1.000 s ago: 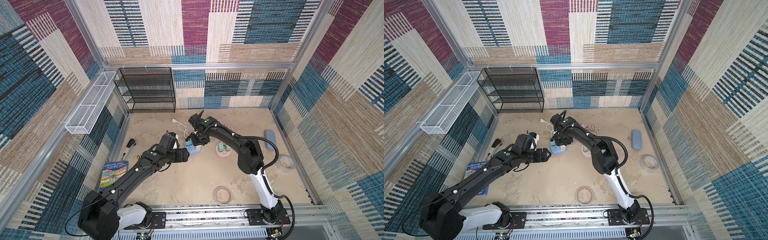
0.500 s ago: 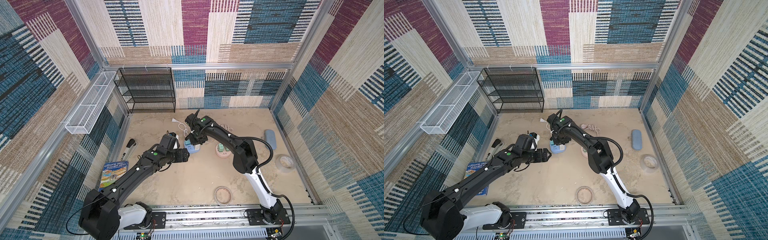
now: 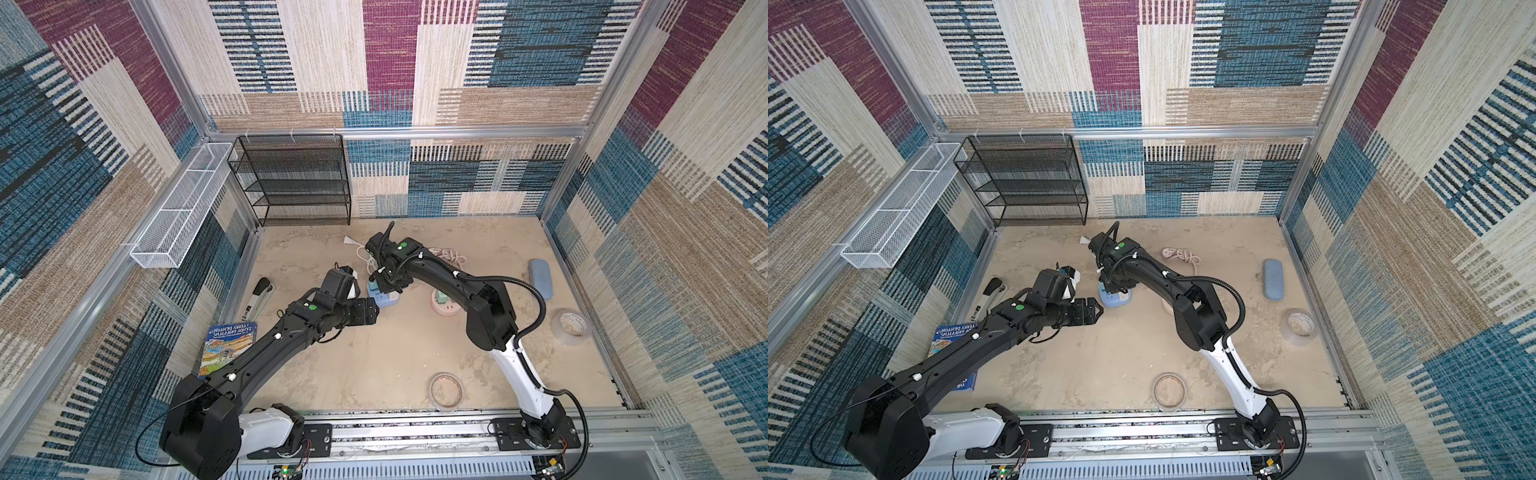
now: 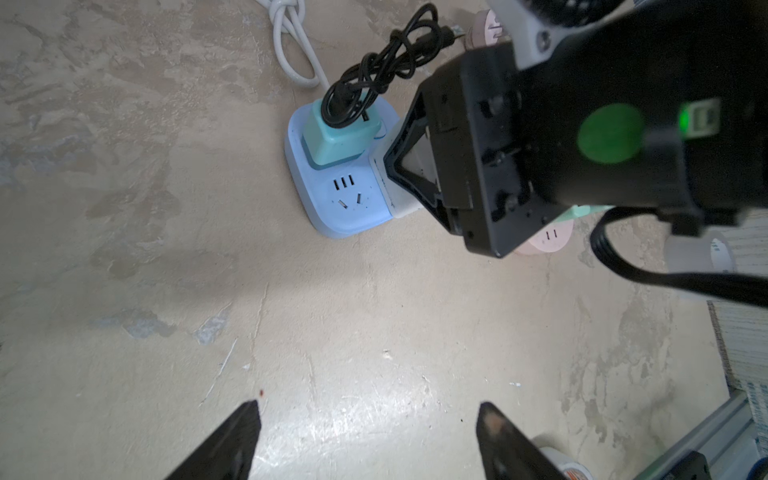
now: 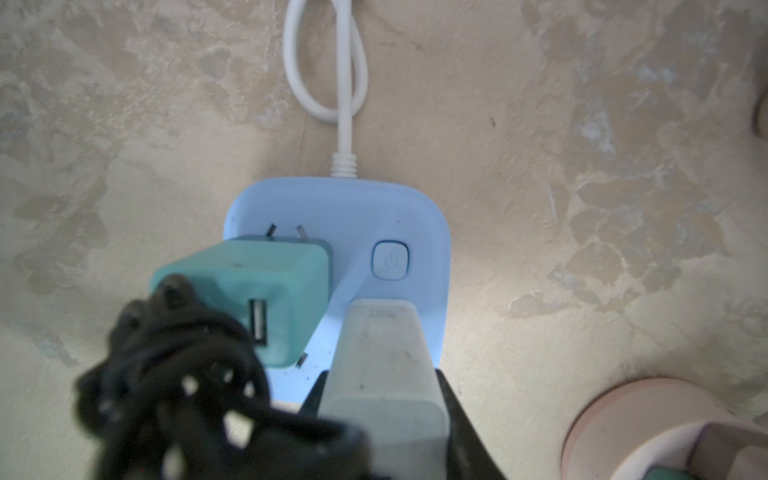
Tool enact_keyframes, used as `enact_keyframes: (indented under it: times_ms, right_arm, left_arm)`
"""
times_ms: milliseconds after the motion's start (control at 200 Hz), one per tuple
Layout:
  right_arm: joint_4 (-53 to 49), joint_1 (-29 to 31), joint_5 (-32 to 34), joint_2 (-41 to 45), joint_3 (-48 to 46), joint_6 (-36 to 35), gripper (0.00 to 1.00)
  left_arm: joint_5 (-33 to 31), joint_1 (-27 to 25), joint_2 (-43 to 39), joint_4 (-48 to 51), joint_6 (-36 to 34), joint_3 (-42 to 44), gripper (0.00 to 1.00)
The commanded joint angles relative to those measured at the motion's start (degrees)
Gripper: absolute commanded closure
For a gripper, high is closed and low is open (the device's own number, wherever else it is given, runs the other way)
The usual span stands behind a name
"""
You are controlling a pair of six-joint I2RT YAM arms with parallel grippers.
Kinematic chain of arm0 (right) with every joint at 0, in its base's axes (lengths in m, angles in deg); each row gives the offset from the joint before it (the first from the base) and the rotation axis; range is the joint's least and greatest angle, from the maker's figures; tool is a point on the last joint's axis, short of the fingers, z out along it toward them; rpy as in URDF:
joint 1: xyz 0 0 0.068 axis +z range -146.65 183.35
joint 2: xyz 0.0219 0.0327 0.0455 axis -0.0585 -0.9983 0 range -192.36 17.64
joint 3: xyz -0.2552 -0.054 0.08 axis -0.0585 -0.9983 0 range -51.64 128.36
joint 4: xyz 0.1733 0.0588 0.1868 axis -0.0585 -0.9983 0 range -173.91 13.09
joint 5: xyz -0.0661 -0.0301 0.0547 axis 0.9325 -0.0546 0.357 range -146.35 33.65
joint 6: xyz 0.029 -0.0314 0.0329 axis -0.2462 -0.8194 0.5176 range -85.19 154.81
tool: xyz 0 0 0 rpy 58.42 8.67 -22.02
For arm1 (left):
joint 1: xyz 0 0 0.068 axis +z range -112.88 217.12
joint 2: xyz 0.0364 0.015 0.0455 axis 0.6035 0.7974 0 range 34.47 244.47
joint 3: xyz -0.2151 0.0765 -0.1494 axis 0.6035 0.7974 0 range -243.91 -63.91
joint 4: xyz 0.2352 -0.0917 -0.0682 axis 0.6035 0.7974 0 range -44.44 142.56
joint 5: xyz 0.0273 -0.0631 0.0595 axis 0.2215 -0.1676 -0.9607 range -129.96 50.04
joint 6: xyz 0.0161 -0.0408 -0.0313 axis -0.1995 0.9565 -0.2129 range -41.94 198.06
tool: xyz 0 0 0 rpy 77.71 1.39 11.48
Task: Insert the plug
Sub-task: 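Press the white charger down into the light-blue strip socket with the right gripper, then open the right gripper and lift it off the plugged white charger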
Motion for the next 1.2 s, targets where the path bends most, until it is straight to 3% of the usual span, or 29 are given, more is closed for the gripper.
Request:
enact_keyframes:
  times_ms: [0,70,310,451,556,646,796,896,967,1102,1197]
  right_arm:
    - [-4.56,-0.25,-3.77,-0.56,0.27,1.08,0.75]
    - [-4.84,-0.35,-3.56,0.32,1.63,1.5,0.63]
    - [-4.78,-0.39,-3.8,4.26,2.19,2.23,0.46]
    - [-3.36,-0.2,-1.62,10.55,-3.6,3.24,0.4]
    - [4.45,-0.42,2.35,21.16,-16.66,2.05,0.29]
    - [16.82,-1.4,7.24,33.52,-32.82,0.57,0.0]
    - [33.01,-4.41,15.54,48.81,-54.22,-0.95,0.0]
    - [40.17,-4.63,25.68,56.15,-65.74,-3.0,0.0]
    - [48.0,-5.18,29.24,62.01,-74.38,-5.52,0.0]
    - [72.77,-5.83,29.54,75.38,-93.24,-18.58,0.0]
    - [76.19,-9.75,22.8,80.39,-97.09,-17.09,0.0]
  left_arm:
    - [0.18,0.03,0.3,-0.91,-0.92,-0.63,0.14]
    - [0.27,0.03,0.28,-0.68,-0.93,-1.06,0.14]
    - [0.71,-0.01,-1.09,0.1,-0.26,-1.4,0.13]
    - [-1.82,0.03,-2.08,1.39,-0.44,-1.82,0.09]
    - [-12.62,-0.04,-2.52,4.38,-0.5,-4.6,0.02]
    - [-23.04,-0.05,-4.1,0.66,-2.88,-3.8,0.02]
    - [-30.5,-0.05,-9.36,-18.63,-10.43,4.72,0.01]
    - [-31.29,-0.05,-10.7,-30.81,-14.82,10.81,0.0]
    - [-32.82,-0.05,-9.91,-35.7,-17.54,13.27,0.01]
    - [-42.88,1.08,-6.49,-45.69,-25.37,16.52,0.0]
    - [-41.62,4.59,-3.46,-50.22,-30.76,17.91,0.0]
